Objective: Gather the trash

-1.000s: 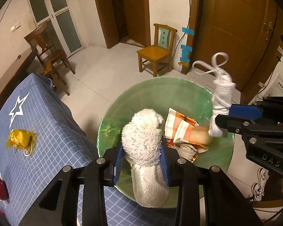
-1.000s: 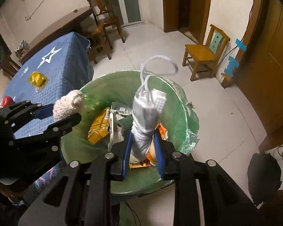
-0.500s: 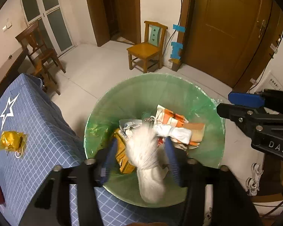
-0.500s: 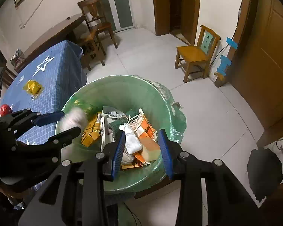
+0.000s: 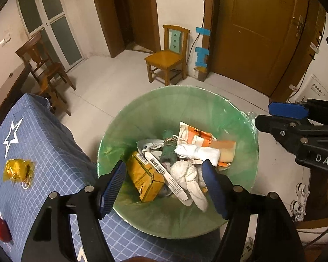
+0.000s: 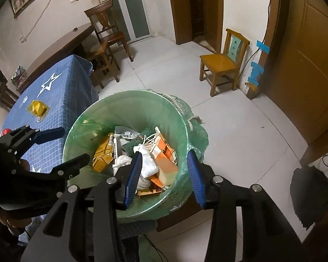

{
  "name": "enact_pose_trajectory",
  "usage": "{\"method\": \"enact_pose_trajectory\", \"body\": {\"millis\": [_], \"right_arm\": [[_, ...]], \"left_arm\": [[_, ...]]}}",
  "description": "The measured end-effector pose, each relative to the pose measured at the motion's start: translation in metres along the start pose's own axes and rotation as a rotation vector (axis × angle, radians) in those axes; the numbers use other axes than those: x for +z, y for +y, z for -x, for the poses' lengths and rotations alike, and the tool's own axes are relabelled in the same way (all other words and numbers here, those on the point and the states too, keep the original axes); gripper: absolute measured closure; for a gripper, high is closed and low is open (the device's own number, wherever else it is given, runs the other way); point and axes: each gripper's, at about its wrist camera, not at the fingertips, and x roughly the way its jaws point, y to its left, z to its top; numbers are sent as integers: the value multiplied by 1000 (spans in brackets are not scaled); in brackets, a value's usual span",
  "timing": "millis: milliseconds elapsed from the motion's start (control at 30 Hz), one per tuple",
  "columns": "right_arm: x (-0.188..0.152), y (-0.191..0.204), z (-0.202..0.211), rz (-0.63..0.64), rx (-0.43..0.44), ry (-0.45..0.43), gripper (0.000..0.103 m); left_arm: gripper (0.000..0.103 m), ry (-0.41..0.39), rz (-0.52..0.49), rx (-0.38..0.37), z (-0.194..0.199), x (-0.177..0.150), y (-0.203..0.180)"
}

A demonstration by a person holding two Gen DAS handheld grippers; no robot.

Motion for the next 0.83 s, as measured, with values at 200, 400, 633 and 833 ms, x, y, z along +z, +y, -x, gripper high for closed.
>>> {"method": "enact_pose_trajectory", "body": {"millis": [200,400,633,833], "right_arm": [[-2,-3,1,-8,0,-5,56],[-4,-7,4,-18,-6,-15,51],[-3,-9,8,-32,-18,-30,44],[-1,-7,12,-35,-22,-42,38]], "left_arm": [[31,-15,-35,14,0,-3,-5],[35,10,-48,24,-4,-5,-6],[36,38,-38,59,-5,-7,-4],[36,48,-46,63,-4,-11,-1]]}}
